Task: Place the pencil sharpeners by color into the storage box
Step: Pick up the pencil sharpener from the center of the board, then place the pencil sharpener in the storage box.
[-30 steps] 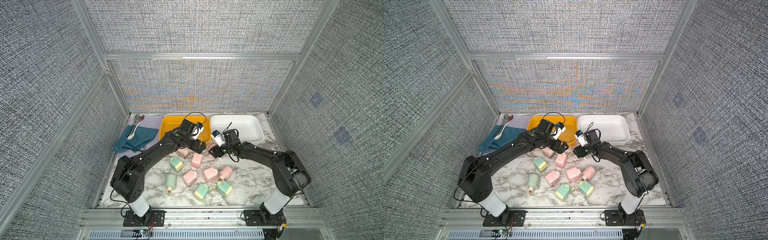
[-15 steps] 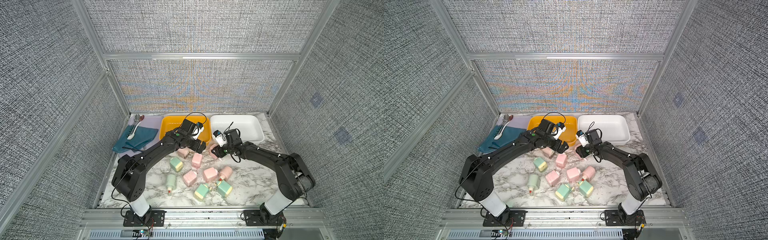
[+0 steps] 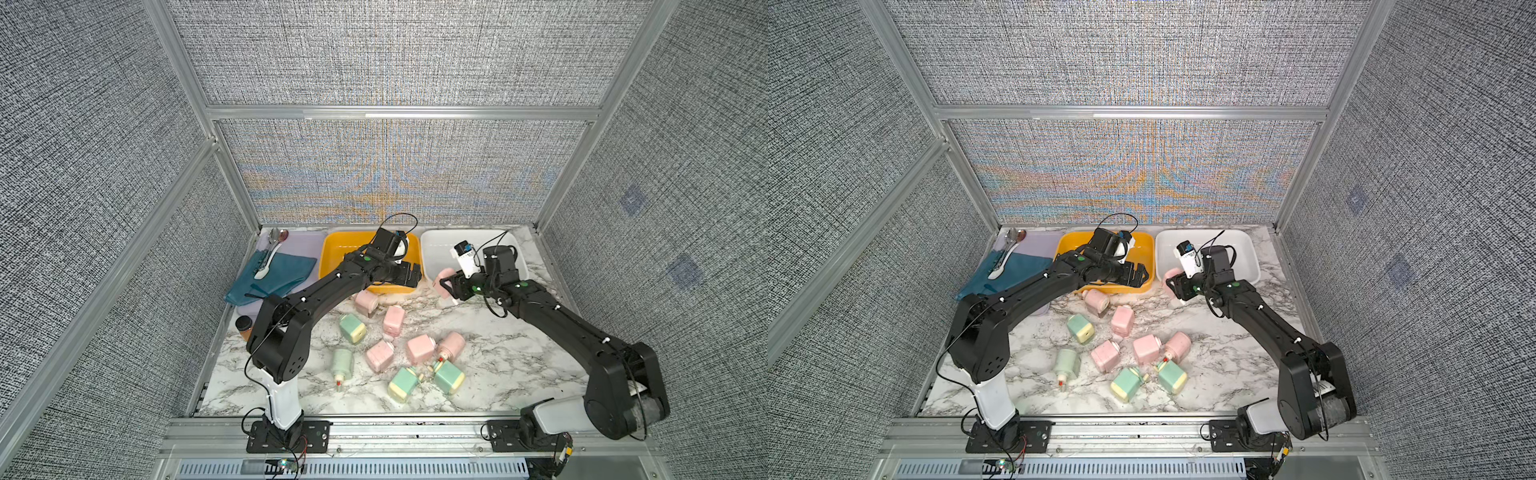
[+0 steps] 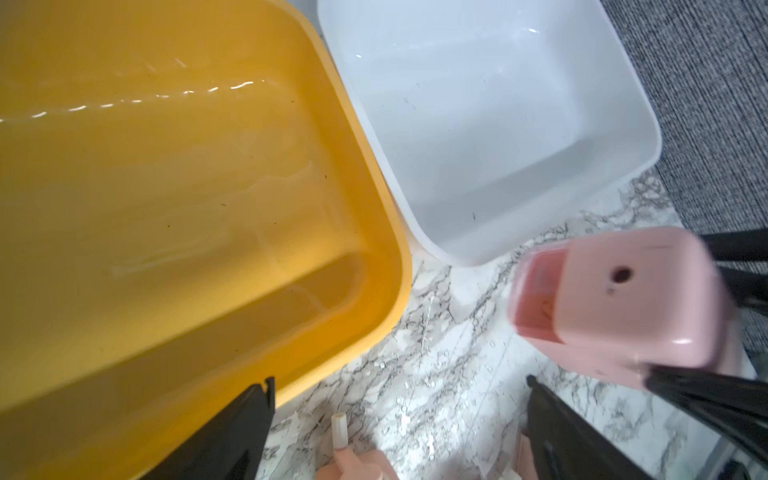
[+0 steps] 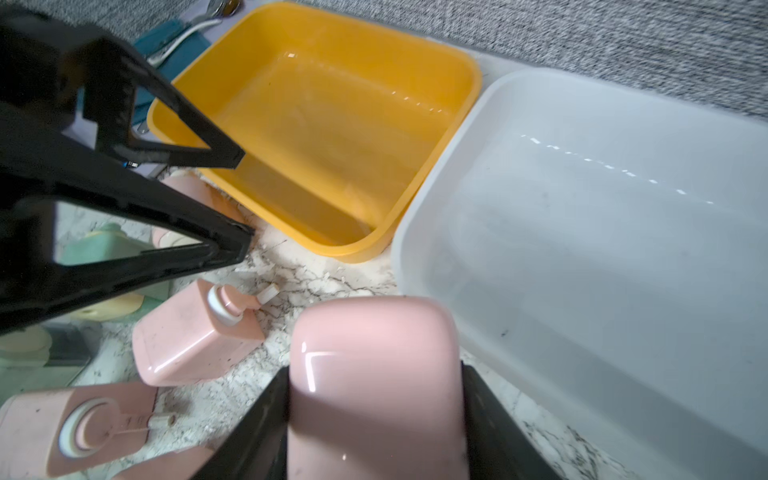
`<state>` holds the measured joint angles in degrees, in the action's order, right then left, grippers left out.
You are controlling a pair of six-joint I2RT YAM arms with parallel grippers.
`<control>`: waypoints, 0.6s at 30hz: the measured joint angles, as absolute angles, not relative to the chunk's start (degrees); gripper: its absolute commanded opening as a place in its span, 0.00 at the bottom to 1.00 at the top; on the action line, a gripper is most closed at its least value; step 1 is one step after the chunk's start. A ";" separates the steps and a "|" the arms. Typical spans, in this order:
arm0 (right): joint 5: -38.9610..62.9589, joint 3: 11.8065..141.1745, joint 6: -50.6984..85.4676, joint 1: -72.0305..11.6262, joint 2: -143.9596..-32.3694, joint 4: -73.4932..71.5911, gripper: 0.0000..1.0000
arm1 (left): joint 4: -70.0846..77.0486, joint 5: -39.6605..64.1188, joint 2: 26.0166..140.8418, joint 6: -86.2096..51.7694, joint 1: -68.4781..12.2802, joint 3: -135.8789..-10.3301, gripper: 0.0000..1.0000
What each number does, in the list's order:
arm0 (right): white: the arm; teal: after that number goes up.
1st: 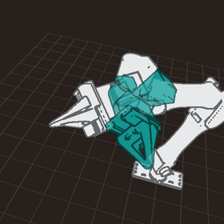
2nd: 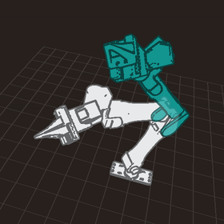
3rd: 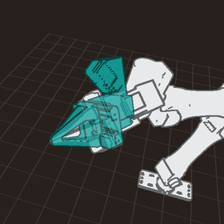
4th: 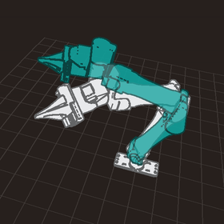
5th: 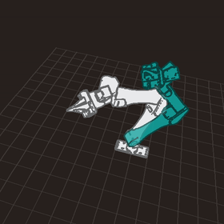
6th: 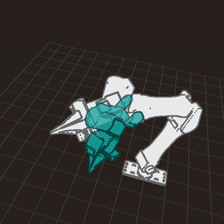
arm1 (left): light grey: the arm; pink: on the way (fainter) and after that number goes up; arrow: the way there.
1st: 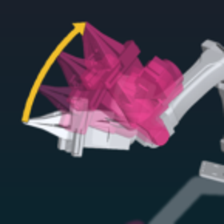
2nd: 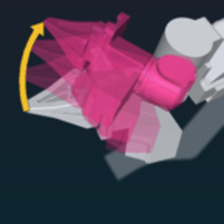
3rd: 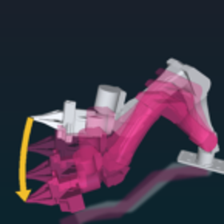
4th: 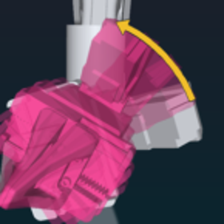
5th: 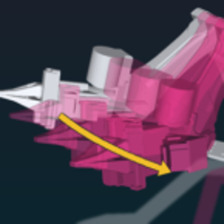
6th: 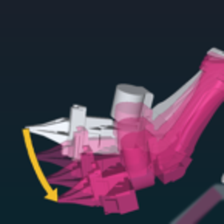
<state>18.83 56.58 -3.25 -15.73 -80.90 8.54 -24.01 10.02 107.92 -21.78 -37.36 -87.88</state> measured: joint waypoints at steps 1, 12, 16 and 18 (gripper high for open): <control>18.85 56.60 -2.37 -14.41 -80.77 7.84 0.00 | -24.03 10.02 109.21 -23.09 -37.36 -89.17 0.99; 13.82 60.60 4.58 -5.10 -86.70 2.57 0.00 | -25.43 8.91 121.73 -32.91 -37.41 -101.56 0.99; 10.33 63.57 4.71 -1.72 -90.61 2.07 0.00 | -25.52 7.33 124.79 -35.00 -37.85 -104.81 0.99; 9.04 65.65 4.01 -0.30 -93.08 1.98 0.00 | -25.82 6.44 126.72 -35.55 -38.13 -107.00 0.99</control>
